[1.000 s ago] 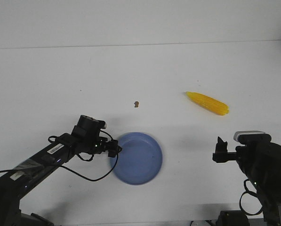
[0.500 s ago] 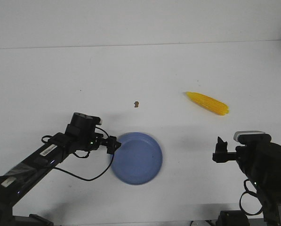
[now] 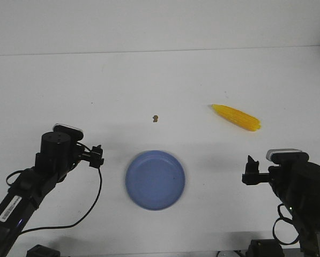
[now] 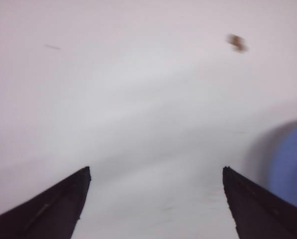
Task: Place corn on plate with both arms
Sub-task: 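Release the plate and pull the left gripper back, then reach the right gripper to the yellow corn and grasp it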
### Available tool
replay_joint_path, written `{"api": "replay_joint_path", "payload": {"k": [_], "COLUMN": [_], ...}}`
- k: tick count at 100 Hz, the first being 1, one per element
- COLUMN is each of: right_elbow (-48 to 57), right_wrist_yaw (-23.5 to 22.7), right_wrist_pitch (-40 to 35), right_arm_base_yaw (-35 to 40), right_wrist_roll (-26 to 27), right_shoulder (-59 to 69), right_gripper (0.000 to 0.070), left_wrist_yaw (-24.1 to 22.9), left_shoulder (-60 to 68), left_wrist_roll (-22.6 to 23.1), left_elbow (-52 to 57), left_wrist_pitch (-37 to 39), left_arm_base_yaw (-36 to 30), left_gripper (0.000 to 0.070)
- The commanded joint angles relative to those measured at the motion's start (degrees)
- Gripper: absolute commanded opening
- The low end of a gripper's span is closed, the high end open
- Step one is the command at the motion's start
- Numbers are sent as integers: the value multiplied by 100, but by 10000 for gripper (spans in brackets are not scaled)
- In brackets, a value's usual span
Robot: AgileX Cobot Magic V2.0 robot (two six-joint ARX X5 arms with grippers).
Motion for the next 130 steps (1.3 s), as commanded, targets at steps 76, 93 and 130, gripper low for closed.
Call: {"api": "replay_joint_path", "payload": {"k": [76,93,130], "right_elbow": [1368,2398,3661], "right_wrist_yaw": [-7,-286,-1091], "right_wrist_pitch": [52,-87,149], "right_arm_base_yaw": [-17,-101,-374], "right_wrist_roll": [-1185,-2011,-2953], "right_shoulder": [2767,4354,6437], "right_gripper": [563,565,565], "left_wrist_yaw": [-74,-74,-74], "left_shoulder": [-551,-551,-551], "left_wrist_roll": [-358,-476,-509], "left_elbow": [83,83,83], "left_wrist_pitch": [-811,-796,-817], "left_arm_base_yaw": [654,654,651], "left_gripper": [545,545,544]}}
